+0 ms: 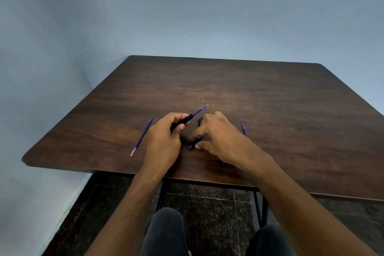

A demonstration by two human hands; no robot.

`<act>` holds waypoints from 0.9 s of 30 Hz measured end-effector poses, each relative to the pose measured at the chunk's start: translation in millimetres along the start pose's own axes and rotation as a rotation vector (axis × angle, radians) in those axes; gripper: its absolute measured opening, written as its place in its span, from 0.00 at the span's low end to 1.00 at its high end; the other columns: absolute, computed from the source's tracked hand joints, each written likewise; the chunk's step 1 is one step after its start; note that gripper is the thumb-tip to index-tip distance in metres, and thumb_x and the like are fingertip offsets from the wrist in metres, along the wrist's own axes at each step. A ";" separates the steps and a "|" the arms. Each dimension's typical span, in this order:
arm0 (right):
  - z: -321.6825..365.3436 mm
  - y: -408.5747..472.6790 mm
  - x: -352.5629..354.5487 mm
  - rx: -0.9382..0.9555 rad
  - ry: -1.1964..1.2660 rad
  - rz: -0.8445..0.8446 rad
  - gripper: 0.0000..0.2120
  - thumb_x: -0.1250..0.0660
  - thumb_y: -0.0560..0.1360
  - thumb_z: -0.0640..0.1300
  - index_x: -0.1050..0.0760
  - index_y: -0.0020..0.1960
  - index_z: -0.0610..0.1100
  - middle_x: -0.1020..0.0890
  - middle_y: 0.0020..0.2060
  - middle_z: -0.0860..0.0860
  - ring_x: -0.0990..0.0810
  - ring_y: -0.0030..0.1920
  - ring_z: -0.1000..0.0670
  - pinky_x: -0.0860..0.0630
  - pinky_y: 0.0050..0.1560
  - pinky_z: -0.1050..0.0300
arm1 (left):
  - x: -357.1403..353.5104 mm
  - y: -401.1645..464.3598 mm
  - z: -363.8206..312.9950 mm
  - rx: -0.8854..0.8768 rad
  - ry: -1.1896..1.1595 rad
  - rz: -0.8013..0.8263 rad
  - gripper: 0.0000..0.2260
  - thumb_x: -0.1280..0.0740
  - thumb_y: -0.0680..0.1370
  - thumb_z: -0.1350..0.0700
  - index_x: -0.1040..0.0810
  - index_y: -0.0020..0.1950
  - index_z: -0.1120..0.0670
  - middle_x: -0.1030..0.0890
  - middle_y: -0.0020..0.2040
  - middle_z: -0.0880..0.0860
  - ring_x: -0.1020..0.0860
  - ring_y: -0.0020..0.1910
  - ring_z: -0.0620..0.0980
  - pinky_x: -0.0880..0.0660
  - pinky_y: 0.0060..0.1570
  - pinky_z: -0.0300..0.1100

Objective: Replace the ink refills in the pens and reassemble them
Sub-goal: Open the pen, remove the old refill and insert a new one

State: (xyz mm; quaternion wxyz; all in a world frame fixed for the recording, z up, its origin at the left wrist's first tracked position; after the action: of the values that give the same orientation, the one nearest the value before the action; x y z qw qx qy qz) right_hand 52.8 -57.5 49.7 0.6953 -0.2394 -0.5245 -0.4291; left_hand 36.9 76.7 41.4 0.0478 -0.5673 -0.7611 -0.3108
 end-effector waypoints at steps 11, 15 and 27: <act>-9.6 -19.7 23.3 -0.069 0.121 -0.223 0.05 0.25 0.73 0.51 0.15 0.49 0.53 0.21 0.45 0.57 0.31 0.49 0.56 0.32 0.47 0.59 | -3.4 -2.0 -4.8 -0.024 0.066 0.070 0.15 0.33 0.78 0.65 0.18 0.59 0.48 0.17 0.52 0.42 0.21 0.54 0.37 0.27 0.53 0.29; -25.3 -33.4 35.7 -0.170 0.322 -0.301 0.05 0.23 0.73 0.45 0.14 0.48 0.50 0.18 0.39 0.60 0.21 0.42 0.58 0.26 0.43 0.69 | -4.0 -2.5 -4.0 0.004 0.086 0.075 0.14 0.32 0.79 0.63 0.18 0.58 0.45 0.17 0.52 0.40 0.22 0.55 0.35 0.30 0.50 0.24; -80.8 -45.5 28.3 -0.320 1.425 -0.573 0.05 0.27 0.72 0.28 0.15 0.42 0.36 0.19 0.33 0.40 0.24 0.31 0.46 0.24 0.33 0.56 | -5.8 -3.7 -10.3 -0.009 0.114 0.105 0.13 0.33 0.79 0.62 0.18 0.59 0.47 0.17 0.54 0.41 0.22 0.56 0.37 0.31 0.52 0.24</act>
State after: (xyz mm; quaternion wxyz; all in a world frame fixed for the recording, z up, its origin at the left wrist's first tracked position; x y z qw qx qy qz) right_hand 58.8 -154.0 43.8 0.6834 0.1410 0.0750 -0.7124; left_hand 32.8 65.9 45.6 0.1045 -0.5880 -0.7250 -0.3430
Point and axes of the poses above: each hand's wrist, its own y-axis towards the middle knuckle, its own x-axis out of the back of the hand, z = x × y, the point moved 9 cm from there along y, towards the middle knuckle
